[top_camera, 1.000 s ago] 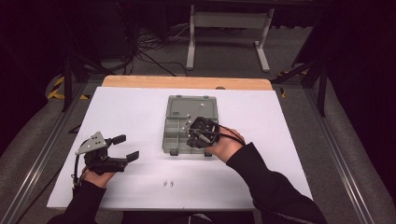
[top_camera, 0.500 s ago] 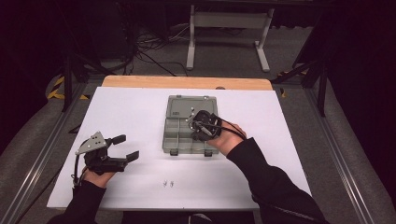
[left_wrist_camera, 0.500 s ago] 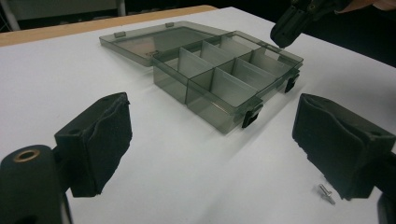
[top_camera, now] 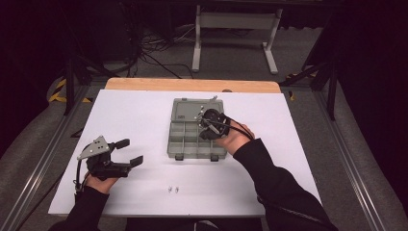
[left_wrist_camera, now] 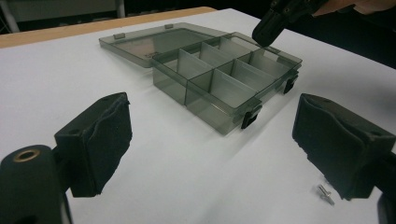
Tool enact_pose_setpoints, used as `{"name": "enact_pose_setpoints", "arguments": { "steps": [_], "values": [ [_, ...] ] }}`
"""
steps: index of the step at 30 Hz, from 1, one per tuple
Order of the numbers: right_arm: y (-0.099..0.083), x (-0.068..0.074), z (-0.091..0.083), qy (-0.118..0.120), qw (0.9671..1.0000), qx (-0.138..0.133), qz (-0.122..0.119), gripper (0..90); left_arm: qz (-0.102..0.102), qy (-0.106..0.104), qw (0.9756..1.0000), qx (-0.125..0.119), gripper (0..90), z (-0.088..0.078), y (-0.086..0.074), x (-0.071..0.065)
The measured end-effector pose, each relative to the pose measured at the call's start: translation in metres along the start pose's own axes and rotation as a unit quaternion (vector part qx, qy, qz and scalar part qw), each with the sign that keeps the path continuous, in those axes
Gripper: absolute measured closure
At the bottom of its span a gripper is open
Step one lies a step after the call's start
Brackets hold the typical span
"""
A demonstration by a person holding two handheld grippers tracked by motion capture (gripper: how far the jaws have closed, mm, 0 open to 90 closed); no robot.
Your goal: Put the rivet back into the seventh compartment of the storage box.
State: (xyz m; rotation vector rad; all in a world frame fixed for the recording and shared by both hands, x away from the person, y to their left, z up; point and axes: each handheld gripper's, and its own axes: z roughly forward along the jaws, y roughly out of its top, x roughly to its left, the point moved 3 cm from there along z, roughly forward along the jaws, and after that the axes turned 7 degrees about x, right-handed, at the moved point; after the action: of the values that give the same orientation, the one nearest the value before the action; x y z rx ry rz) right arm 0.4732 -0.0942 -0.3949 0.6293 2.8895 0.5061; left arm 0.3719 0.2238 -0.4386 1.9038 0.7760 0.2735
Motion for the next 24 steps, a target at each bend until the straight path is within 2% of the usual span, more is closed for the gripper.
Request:
{"name": "enact_pose_setpoints", "arguments": {
  "steps": [4,24],
  "values": [
    [-0.001,-0.004,0.004,0.000,1.0000,0.002,0.009,86.8,0.000,0.001,1.0000,-0.001,12.4,0.000,0.000,0.000],
    [-0.007,-0.005,0.027,0.012,0.9995,0.028,0.010,86.5,-0.001,0.001,1.0000,-0.003,12.5,0.000,0.000,0.000]
  ]
}}
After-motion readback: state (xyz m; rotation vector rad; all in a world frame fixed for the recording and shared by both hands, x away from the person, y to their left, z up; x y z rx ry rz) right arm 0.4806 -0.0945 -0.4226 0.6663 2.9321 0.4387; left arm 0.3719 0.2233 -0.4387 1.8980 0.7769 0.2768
